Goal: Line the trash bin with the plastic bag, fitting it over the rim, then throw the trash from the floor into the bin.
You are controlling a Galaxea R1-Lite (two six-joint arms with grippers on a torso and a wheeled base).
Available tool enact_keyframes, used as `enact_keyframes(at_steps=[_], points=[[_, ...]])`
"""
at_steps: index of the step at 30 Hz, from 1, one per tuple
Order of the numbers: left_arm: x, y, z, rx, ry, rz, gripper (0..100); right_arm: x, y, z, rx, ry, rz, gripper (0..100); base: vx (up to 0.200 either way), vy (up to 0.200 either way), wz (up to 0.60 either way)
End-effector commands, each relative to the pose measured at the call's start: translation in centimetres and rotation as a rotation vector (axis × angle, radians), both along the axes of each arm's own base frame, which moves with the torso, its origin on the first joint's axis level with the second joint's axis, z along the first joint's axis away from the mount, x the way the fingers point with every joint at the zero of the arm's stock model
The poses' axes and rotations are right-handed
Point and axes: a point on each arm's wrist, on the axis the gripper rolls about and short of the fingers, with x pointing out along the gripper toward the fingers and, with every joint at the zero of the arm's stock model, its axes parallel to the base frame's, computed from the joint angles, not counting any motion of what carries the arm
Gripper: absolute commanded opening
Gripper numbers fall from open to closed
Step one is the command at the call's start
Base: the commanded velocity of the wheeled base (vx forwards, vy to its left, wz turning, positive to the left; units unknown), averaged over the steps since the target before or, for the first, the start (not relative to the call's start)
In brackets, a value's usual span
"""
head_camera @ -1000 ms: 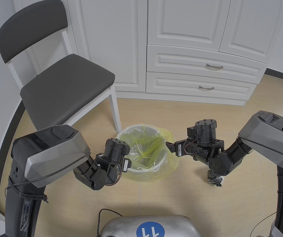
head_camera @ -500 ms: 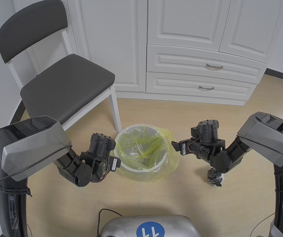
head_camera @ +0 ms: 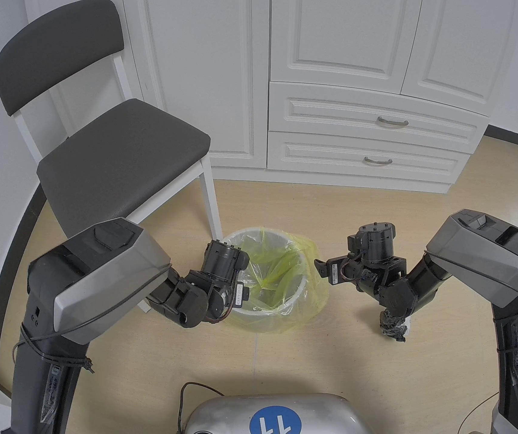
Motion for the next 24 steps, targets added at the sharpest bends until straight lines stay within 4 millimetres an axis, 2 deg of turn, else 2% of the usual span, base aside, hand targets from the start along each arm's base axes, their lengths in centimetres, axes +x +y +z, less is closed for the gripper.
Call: enact_keyframes(at_steps=[1, 8, 18, 24], points=[[0.4, -0.5, -1.3, 0.041, 0.032, 0.034, 100, 0.4, -0.2, -1.0, -0.013, 0.012, -0.006, 100, 0.000, 0.000, 0.00], [0.3, 0.6, -0.7, 0.094, 0.025, 0.089, 100, 0.5, -0.4, -0.9, -0.018, 0.009, -0.010, 100, 0.000, 0.000, 0.00], [0.7, 3.9, 0.8, 0.097, 0.040, 0.152, 100, 0.4, -0.5, -0.9, -0.021, 0.012, -0.011, 100, 0.000, 0.000, 0.00], [0.6, 4.6, 1.4, 0.092, 0.037, 0.163, 100, 0.4, -0.6, -1.1, -0.037, 0.015, -0.006, 100, 0.000, 0.000, 0.00]])
